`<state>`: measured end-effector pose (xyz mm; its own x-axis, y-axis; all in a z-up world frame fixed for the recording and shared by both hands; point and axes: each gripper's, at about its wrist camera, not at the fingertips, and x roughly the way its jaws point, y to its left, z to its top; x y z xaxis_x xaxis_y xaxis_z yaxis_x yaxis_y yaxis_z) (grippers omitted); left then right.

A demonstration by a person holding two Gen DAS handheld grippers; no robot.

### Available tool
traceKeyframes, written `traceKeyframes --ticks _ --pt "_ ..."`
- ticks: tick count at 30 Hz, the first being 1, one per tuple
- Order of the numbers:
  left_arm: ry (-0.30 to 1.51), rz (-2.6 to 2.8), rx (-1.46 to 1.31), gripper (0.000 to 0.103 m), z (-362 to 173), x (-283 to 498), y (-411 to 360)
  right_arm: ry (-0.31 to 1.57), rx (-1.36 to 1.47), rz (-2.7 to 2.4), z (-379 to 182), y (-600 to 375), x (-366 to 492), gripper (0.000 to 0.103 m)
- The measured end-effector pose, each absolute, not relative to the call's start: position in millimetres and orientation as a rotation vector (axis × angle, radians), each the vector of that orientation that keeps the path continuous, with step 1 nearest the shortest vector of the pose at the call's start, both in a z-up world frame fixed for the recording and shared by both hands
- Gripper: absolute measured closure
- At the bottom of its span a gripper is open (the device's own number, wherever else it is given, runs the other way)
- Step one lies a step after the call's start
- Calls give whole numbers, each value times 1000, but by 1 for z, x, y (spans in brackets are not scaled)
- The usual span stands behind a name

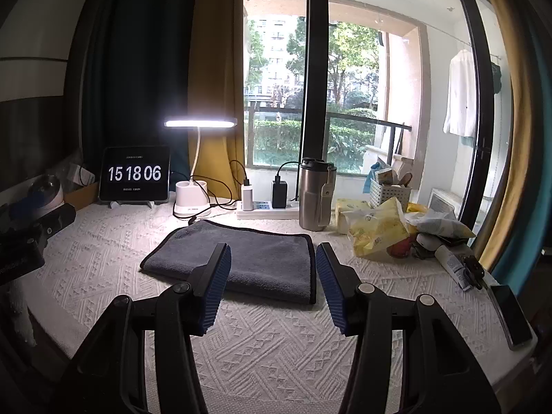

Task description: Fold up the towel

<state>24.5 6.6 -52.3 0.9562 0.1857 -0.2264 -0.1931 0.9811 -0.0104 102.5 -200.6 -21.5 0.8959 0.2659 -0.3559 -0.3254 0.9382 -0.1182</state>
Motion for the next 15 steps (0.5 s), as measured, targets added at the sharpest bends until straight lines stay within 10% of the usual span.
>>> traceKeyframes --ticks 15 --pt "234 189 -36 11 -54 26 6 353 -169 302 -23 -203 103 49"
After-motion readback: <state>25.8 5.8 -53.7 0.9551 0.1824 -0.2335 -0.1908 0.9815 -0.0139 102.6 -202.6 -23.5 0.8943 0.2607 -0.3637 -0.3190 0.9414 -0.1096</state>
